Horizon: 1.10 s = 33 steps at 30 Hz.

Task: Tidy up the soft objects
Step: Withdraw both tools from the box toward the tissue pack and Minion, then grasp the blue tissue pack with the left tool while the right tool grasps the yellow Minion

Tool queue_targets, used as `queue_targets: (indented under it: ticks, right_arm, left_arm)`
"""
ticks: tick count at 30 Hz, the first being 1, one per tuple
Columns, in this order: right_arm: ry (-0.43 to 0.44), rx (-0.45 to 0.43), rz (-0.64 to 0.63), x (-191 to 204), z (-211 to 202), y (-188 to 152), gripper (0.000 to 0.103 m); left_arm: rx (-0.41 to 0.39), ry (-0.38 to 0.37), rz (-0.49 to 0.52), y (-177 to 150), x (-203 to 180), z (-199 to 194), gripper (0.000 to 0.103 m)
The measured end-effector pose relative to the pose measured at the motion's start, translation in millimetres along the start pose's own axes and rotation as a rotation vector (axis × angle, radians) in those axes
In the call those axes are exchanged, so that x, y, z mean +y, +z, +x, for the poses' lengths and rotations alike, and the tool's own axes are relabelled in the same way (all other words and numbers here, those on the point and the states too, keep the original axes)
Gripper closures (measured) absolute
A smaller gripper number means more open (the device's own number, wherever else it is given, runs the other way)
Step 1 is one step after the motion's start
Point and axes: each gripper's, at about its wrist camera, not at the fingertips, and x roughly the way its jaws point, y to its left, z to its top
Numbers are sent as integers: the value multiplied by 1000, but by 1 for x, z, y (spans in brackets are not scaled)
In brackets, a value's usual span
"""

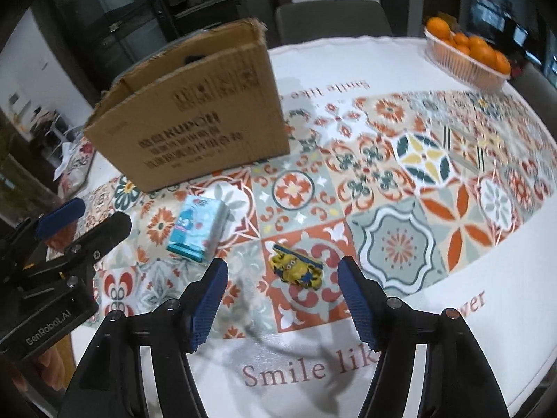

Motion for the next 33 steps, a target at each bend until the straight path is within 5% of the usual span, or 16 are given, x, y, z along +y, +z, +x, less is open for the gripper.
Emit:
queue_targets:
  ticks: [21, 29, 33]
  right_arm:
    - [-3, 82, 139, -19, 61, -5, 36]
    - [-16, 102, 132, -18, 76, -3, 36]
    - [-25, 93, 117, -17, 78, 0, 36]
  left_arm:
    - [163, -39, 148, -2, -19, 90, 18]
    - [219, -60, 99, -3, -18, 116, 19]
    - [222, -55, 80, -4, -18, 121, 28]
